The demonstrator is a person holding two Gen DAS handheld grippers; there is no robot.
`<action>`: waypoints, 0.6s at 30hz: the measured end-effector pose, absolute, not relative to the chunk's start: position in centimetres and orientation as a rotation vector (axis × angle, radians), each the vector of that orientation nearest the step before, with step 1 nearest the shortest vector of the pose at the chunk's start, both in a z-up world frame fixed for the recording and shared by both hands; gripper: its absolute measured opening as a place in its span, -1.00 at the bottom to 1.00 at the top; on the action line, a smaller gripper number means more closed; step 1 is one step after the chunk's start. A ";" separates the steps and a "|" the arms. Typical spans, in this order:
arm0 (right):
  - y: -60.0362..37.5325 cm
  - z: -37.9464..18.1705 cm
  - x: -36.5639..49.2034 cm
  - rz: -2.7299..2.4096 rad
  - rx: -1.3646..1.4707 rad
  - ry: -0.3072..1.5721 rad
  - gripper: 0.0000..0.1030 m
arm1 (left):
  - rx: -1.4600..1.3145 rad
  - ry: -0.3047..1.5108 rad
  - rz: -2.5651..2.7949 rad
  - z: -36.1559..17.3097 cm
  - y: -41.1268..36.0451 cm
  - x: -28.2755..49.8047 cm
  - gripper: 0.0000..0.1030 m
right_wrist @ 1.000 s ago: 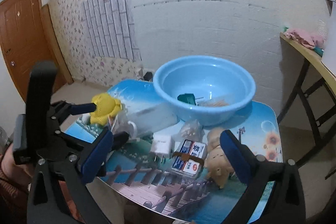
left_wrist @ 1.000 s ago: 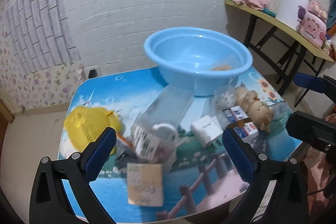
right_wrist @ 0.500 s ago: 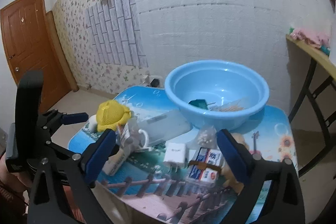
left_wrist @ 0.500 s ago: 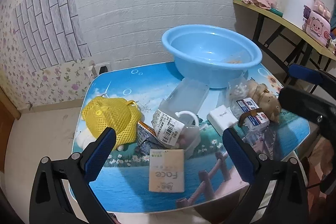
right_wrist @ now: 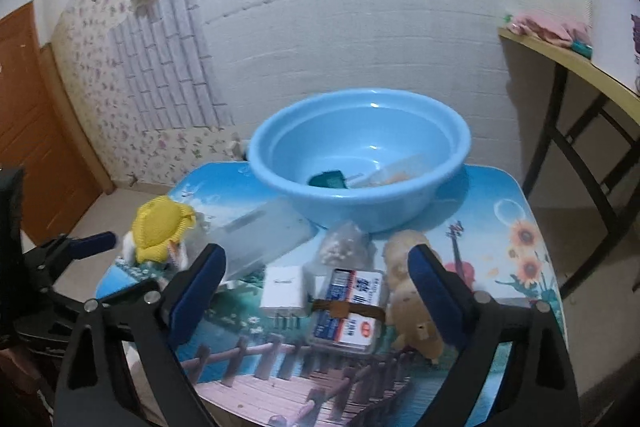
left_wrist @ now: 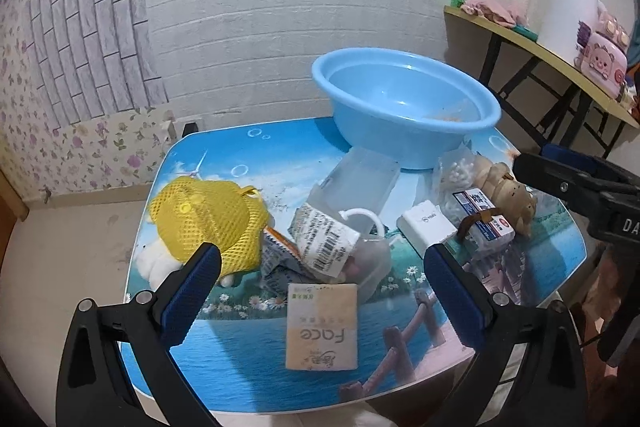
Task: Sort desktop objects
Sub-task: 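Withdraw both open tools from the basin back over the table, then grasp the beige 'Face' tissue pack with left tool while right tool grasps the strapped clear box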
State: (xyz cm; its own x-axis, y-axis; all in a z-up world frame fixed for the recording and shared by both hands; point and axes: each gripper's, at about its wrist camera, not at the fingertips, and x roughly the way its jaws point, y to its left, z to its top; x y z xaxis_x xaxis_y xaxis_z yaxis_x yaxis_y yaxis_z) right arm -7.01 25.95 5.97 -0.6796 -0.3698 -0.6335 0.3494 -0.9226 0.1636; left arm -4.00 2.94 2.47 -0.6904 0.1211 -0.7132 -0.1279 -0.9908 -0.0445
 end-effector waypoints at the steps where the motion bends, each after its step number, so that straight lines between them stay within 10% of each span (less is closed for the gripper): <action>1: 26.2 5.9 -6.9 -2.555 0.967 -0.064 0.83 | -1.164 0.001 2.774 2.5 2.7 -3.9 0.97; 18: 25.8 4.4 -7.2 -2.641 1.006 -0.116 1.00 | -1.199 -0.056 2.815 0.6 0.1 -3.4 0.97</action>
State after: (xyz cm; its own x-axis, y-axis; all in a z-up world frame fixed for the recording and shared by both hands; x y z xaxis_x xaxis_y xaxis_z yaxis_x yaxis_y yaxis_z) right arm -7.17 25.81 4.35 -0.7045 -0.3167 -0.6351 0.2595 -0.9479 0.1848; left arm -3.38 0.09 0.61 -0.6903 0.0889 -0.7181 -0.0604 -0.9960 -0.0653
